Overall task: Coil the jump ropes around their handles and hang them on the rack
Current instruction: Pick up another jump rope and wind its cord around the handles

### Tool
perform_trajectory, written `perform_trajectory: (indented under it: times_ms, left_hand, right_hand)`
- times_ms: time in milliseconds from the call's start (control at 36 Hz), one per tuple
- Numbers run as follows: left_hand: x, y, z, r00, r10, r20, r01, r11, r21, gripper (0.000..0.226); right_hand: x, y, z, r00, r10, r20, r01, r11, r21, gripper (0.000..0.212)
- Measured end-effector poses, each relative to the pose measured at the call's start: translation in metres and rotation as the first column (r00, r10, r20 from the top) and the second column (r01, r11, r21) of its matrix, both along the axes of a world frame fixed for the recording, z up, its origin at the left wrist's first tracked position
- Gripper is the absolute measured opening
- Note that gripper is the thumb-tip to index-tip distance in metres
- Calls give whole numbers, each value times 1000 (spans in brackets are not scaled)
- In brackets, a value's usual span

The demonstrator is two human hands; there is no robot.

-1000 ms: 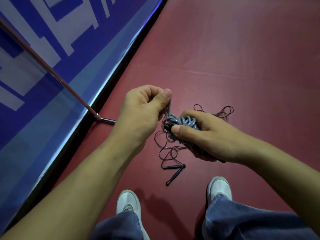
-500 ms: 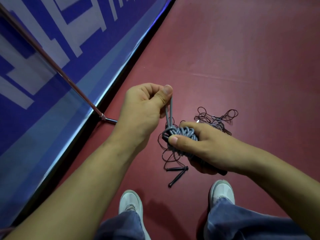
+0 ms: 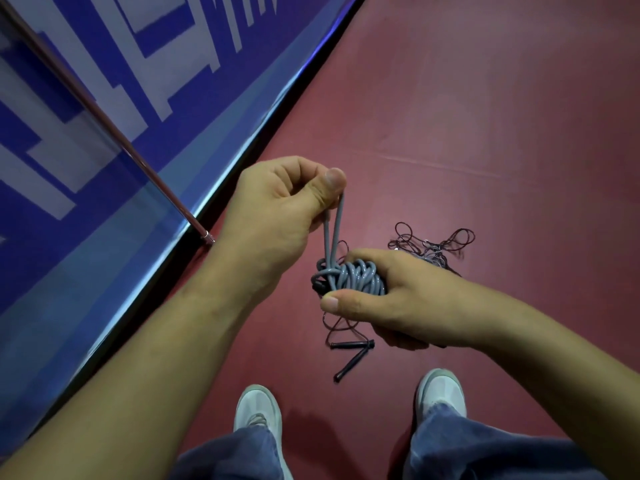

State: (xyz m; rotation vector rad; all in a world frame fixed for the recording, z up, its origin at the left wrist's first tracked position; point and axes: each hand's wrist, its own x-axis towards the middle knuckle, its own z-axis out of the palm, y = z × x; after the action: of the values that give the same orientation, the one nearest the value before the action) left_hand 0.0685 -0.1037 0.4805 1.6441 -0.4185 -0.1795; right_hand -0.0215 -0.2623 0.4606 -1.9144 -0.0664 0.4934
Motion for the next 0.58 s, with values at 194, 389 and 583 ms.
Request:
perform_trajectory:
  times_ms: [194,389,583]
  left_hand:
    - [-4,22,34,990,118,74,-122,991,61,24]
    - [-16,67,94,983,144,115,-157,981,111,25]
    - [-33,114,177,929,246,276,-298,940,167,22]
  right_hand:
    - [1,28,23,999,39,25,-40,998,43,49]
    - [0,69,68,985,23,173,-40,995,96,38]
    - [-5,109,110,980,-51,194,-24,931,365,26]
